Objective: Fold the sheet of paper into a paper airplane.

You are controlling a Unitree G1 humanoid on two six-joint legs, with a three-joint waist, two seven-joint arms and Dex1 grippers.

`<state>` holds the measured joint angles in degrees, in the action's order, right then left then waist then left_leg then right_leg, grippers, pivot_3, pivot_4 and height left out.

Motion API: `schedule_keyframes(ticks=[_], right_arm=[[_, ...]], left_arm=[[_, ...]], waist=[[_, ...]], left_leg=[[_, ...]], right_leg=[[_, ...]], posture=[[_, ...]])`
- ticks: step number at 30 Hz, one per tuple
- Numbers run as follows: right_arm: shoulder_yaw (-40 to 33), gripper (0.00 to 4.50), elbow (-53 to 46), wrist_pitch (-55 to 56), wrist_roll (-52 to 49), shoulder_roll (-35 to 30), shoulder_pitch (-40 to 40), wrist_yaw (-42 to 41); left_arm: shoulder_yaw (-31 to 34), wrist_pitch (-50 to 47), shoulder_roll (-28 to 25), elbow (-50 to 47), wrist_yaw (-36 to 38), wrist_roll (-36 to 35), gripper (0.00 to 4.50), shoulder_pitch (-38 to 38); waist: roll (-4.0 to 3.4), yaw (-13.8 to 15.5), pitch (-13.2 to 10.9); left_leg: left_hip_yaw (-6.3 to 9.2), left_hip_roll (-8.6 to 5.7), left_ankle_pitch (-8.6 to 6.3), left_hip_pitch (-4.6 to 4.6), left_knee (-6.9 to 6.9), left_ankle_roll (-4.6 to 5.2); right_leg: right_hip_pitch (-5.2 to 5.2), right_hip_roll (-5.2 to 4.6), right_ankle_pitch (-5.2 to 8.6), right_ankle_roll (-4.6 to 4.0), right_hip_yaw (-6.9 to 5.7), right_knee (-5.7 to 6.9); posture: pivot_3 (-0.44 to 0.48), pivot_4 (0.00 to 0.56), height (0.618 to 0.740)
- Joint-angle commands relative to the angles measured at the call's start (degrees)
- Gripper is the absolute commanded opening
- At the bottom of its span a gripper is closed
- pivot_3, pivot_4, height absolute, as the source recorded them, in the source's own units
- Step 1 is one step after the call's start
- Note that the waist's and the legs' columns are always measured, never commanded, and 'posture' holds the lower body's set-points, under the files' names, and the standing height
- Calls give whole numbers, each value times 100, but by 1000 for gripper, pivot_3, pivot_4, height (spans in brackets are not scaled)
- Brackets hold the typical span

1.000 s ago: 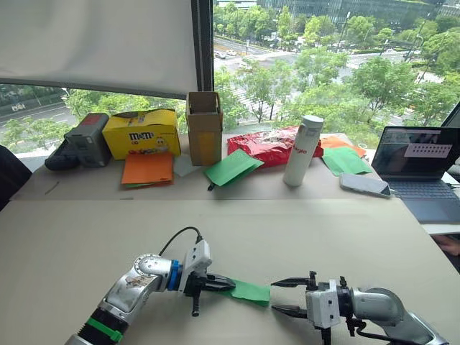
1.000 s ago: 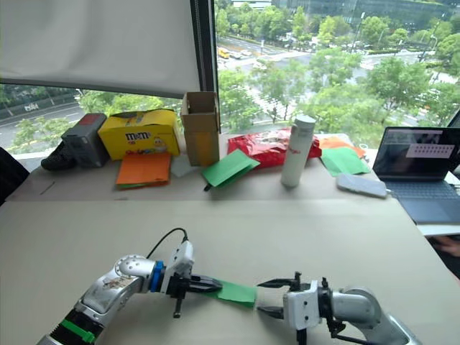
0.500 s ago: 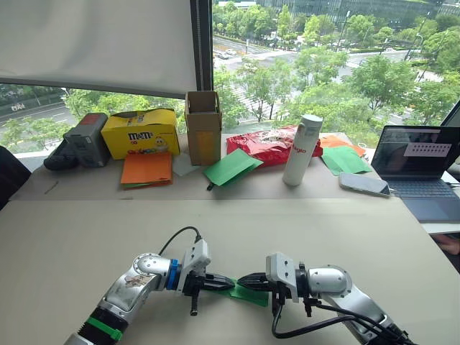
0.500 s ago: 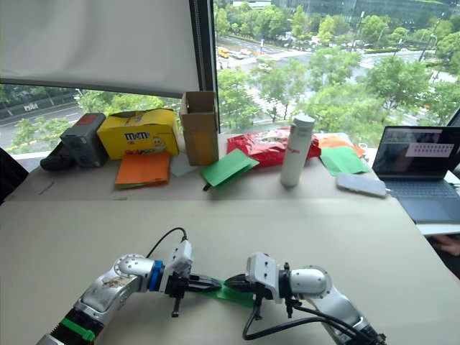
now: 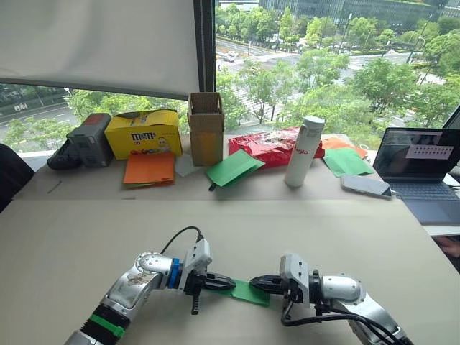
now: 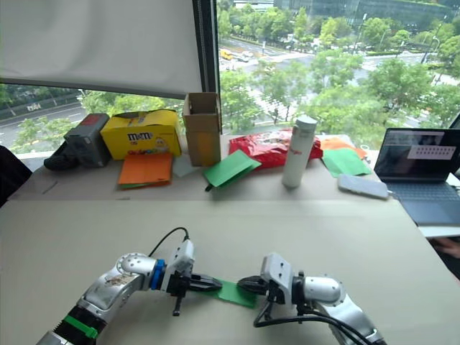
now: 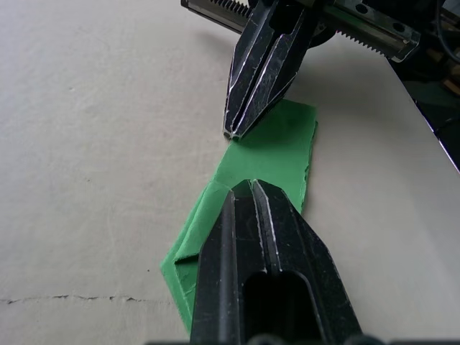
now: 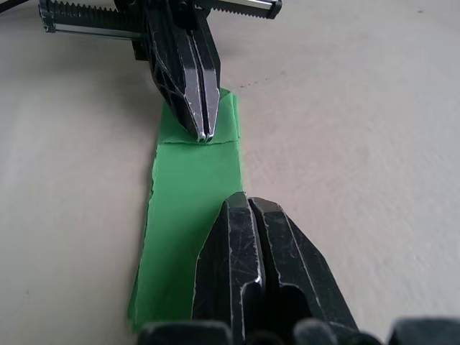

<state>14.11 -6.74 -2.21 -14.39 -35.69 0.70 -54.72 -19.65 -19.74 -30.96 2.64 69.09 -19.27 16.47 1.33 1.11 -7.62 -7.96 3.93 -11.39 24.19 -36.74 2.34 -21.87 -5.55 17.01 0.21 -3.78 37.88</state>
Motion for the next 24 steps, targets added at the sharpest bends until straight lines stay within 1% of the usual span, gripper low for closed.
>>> schedule_keyframes(ticks=[1, 4, 7, 10, 12, 13, 17, 20, 21, 24], right_arm=[[-241, 64, 285, 115, 190, -369, 518, -97], [-459, 64, 375, 568, 339, -651, 803, -156], [-748, 64, 500, 698, 190, -841, 841, -211], [-1055, 64, 76, 486, -283, -782, 526, -199], [-1085, 64, -210, 303, -406, -693, 300, -149], [-1044, 64, -321, 223, -391, -655, 203, -123], [-307, 64, -767, -395, 27, -214, -420, 108], [41, 64, -692, -624, 294, -39, -495, 180], [133, 64, -632, -619, 371, -18, -486, 167], [352, 64, -392, -662, 572, 83, -391, 212]], left_arm=[[-37, -46, -53, 406, -112, 307, 0, -27], [-68, -14, -14, 485, -94, 321, 0, 26], [-89, 27, 16, 569, -65, 329, 0, 85], [-86, 73, 35, 647, -32, 330, 0, 147], [-76, 86, 40, 675, -13, 325, 0, 166], [-72, 91, 43, 683, -5, 325, 0, 169], [-38, 50, 57, 605, -28, 305, 0, 143], [18, -22, 52, 523, -53, 249, 0, 100], [43, -49, 47, 499, -62, 228, 0, 85], [128, -107, -16, 437, -89, 206, 0, 3]], waist=[[-3, 0, 6], [-8, 17, 10], [-11, 25, 12], [-11, 24, 11], [-22, 9, 7], [-28, 7, 7], [-35, -23, 9], [-35, 10, 9], [-35, 8, 9], [-35, -29, 9]], left_leg=[[0, 2, 0, -3, 0, 0], [4, 2, -4, -7, 0, -6], [5, -1, -20, -9, 0, -21], [5, -1, -25, -17, 0, -27], [5, 0, -25, -17, 0, -27], [5, -1, -25, -17, 0, -27], [6, 5, -24, -13, 0, -25], [10, -1, -16, 5, 0, -9], [7, -4, -7, 13, 0, 10], [-5, -9, -10, 23, 0, 19]], right_leg=[[4, 1, 0, 0, 0, -2], [12, -1, 0, 2, -1, -10], [22, -7, -1, 6, -1, -25], [38, -9, -1, 7, -1, -37], [38, -12, -1, 6, 0, -38], [37, -14, -1, 6, 1, -36], [28, -9, -14, 14, 1, -32], [15, -3, -12, 14, -9, -33], [6, -4, -13, 15, -7, -34], [-9, -8, -15, 18, 5, -32]], posture=[[0, 150, 739], [0, 150, 739], [0, 150, 739], [0, 150, 739], [0, 150, 739], [0, 150, 739], [0, 150, 739], [0, 150, 739], [0, 150, 739], [0, 150, 739]])
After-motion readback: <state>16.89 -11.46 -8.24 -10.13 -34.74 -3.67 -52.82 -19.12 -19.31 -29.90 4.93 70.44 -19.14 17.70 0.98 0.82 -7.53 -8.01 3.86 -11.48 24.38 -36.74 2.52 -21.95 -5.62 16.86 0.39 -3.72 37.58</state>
